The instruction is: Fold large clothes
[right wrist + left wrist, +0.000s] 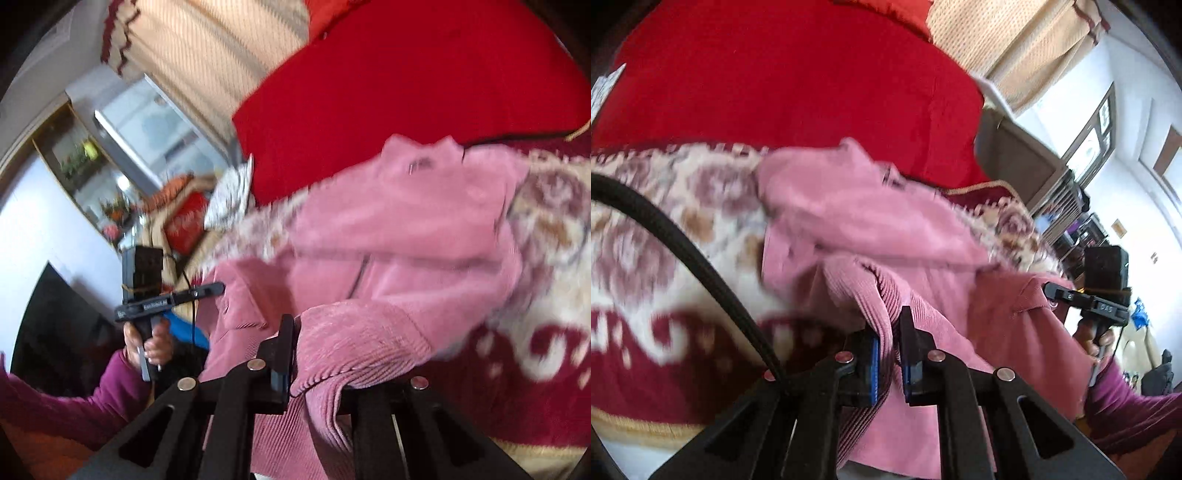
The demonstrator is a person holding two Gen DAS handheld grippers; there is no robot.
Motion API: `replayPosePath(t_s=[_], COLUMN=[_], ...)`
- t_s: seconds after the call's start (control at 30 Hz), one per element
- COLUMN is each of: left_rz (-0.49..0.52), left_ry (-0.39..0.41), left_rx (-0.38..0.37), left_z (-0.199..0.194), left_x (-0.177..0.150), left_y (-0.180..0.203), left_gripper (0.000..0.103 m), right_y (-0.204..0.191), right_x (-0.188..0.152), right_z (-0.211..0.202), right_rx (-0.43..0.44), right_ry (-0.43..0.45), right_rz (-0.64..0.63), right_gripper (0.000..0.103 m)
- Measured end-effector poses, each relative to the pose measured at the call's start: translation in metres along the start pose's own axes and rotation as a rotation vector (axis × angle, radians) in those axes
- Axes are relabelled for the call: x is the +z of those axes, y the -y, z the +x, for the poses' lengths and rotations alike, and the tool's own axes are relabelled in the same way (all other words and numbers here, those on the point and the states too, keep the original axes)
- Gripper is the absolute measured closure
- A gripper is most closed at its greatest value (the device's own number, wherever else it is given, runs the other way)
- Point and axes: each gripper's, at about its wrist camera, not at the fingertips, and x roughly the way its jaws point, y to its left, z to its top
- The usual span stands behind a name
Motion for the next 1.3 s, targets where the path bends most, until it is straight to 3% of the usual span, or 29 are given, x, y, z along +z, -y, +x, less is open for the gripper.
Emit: replayPosePath(t_s=[0.23,0.4,0.47,0.6,0.7,0.8,0.83,0.9,0.93,0.97,1.03,1.1,1.17,1.23,1.3], left_rz=[-0.077,-0.168,-0.236,-0.361,-0.399,-0.44,-0.452,-0.466,-0.473,-0.48,-0.494,-0.5,-0.461,-0.38,-0.264], left_ry=[0.096,0.136,0.091,-0.021,0.016,0.051,0.058,0.077,0.089,0.108,0.167,0.284,0.372,0.363,0.307], left_rx=[-0.009,0.089,0.099,0.165,0.125,0.09,0.086,0.073,0.066,0.057,0.052,0.105,0.158,0.187,0.22], left_z=[0.016,0.082,0.115,0.16,0.153,0.146,0.144,0.14,0.142,0.136,0.124,0.1,0.076,0.069,0.072], left_x=[0.099,0.154,0.156,0.151,0.153,0.15,0.148,0.146,0.153,0.152,0.151,0.148,0.146,0.149,0.151], left_y=[-0.026,-0.06,-0.083,-0.115,-0.122,-0.129,-0.131,-0.132,-0.126,-0.126,-0.123,-0.116,-0.102,-0.085,-0.063], left_gripper=[0.095,0.092,0.09,0.09,0.09,0.09,0.09,0.089,0.086,0.082,0.048,0.031,0.031,0.03,0.03], right_y=[0.05,0.133,0.169,0.226,0.235,0.239,0.242,0.248,0.251,0.251,0.246,0.237,0.222,0.202,0.183], right_x=[0.08,0.128,0.132,0.116,0.123,0.125,0.124,0.119,0.118,0.115,0.112,0.115,0.118,0.122,0.123], right_z=[-0.011,0.001,0.018,0.062,0.06,0.052,0.05,0.04,0.033,0.02,-0.003,-0.014,-0.025,-0.026,-0.022], right_rx=[0.001,-0.008,-0.004,-0.027,-0.013,0.056,0.073,0.081,0.08,0.082,0.074,0.088,0.063,-0.001,-0.049], right_ry=[0.186,0.283,0.279,0.168,0.178,0.219,0.232,0.29,0.332,0.394,0.489,0.507,0.512,0.479,0.425], right_rz=[0.15,0.39,0.49,0.704,0.696,0.713,0.735,0.778,0.79,0.799,0.772,0.724,0.656,0.562,0.484], right_gripper=[0.093,0.092,0.089,0.088,0.087,0.085,0.08,0.06,0.029,0.012,0.012,0.012,0.013,0.014,0.024])
